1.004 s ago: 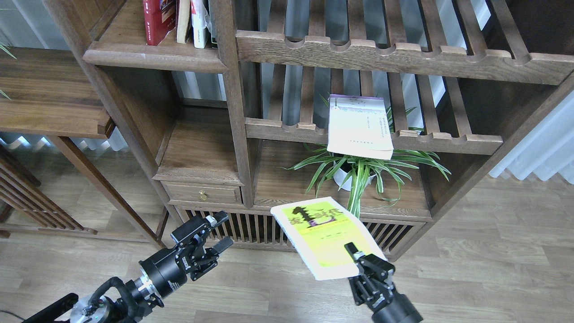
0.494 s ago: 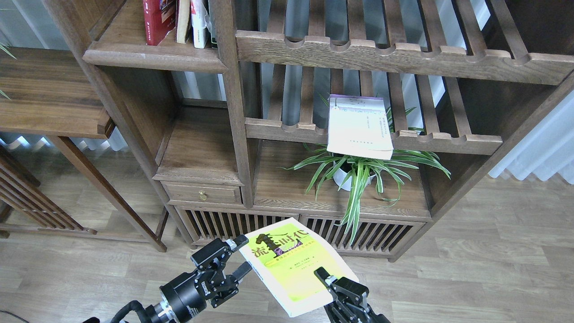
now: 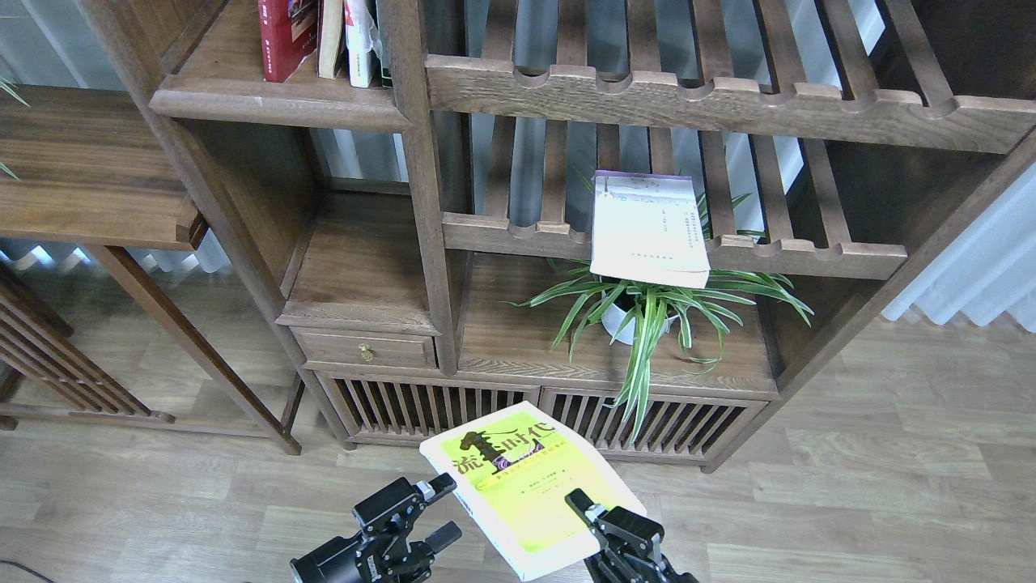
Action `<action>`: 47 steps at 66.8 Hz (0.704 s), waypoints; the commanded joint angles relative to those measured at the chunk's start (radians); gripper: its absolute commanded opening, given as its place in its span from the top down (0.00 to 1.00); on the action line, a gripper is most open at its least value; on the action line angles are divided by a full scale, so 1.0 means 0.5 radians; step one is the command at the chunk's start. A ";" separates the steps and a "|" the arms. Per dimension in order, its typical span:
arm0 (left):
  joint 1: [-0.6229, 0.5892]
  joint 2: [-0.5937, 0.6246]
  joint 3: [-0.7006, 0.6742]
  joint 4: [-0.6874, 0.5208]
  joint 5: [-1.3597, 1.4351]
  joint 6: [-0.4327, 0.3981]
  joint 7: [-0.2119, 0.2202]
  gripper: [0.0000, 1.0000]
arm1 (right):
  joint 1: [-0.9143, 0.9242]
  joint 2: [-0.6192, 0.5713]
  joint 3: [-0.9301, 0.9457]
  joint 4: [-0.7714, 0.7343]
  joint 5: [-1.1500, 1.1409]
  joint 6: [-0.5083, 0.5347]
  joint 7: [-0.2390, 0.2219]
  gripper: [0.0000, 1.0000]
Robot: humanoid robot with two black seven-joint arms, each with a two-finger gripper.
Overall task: Organize books on shelf
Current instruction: 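Grasp the yellow-green book with the left gripper and release the right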
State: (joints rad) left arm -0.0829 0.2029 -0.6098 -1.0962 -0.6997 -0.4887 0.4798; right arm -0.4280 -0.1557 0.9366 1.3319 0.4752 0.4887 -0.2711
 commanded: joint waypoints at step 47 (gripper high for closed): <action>-0.037 -0.102 -0.023 0.122 -0.003 0.000 0.013 0.79 | -0.113 0.002 -0.060 0.033 -0.079 0.000 -0.032 0.94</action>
State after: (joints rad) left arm -0.0995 0.1475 -0.6214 -1.0343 -0.6991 -0.4887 0.4843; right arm -0.4803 -0.1577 0.9070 1.3485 0.4360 0.4887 -0.2870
